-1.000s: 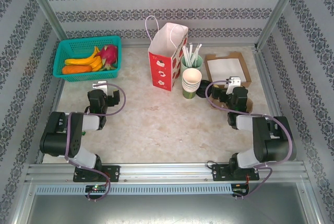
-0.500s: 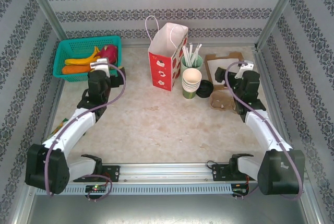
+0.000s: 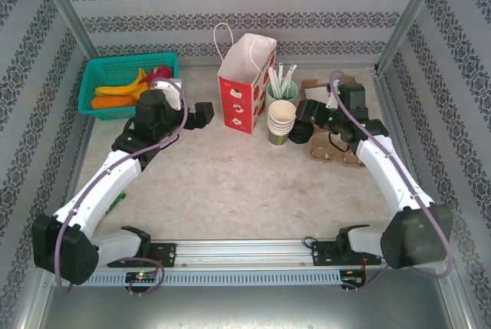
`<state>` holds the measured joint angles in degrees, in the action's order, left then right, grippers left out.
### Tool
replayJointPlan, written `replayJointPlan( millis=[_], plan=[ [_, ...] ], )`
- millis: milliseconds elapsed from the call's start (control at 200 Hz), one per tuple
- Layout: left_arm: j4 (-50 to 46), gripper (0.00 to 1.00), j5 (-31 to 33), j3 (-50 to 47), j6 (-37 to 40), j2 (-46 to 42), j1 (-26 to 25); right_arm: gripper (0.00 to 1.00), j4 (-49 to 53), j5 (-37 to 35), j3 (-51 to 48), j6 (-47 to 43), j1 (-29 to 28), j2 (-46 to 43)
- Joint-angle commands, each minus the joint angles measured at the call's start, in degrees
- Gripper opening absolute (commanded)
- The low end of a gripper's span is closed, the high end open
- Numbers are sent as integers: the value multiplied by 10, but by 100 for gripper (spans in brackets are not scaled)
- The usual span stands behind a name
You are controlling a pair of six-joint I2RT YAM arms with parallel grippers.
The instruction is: Pack the takeout coffee
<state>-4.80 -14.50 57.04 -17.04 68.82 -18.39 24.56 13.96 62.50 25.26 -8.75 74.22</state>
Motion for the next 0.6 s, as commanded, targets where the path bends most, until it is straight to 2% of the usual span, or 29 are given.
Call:
replayJointPlan(
  millis=[0,115,200,255,310,385,495,595],
  plan=[
    [30,99,-20,-2,-6,8,-8,79,103,-63,60,-16,-31,47],
    [19,99,32,-22,-22,0,-8,74,150,-133,126,-25,-70,100],
    [-13,99,54,3,-62,-1,-7,67,178,-168,168,-19,-82,137],
    [-22,99,39,15,-109,0,-8,61,202,-184,195,-16,-84,158],
    [13,99,2,-1,-157,0,-8,58,231,-199,225,-18,-88,178],
    [49,99,-37,-16,-183,8,-12,53,251,-194,257,-29,-93,199],
    [7,99,-59,14,-154,28,-17,46,275,-187,296,-39,-96,230],
    [6,99,-144,32,-81,48,-31,43,287,-183,321,-45,-99,253]
  ],
)
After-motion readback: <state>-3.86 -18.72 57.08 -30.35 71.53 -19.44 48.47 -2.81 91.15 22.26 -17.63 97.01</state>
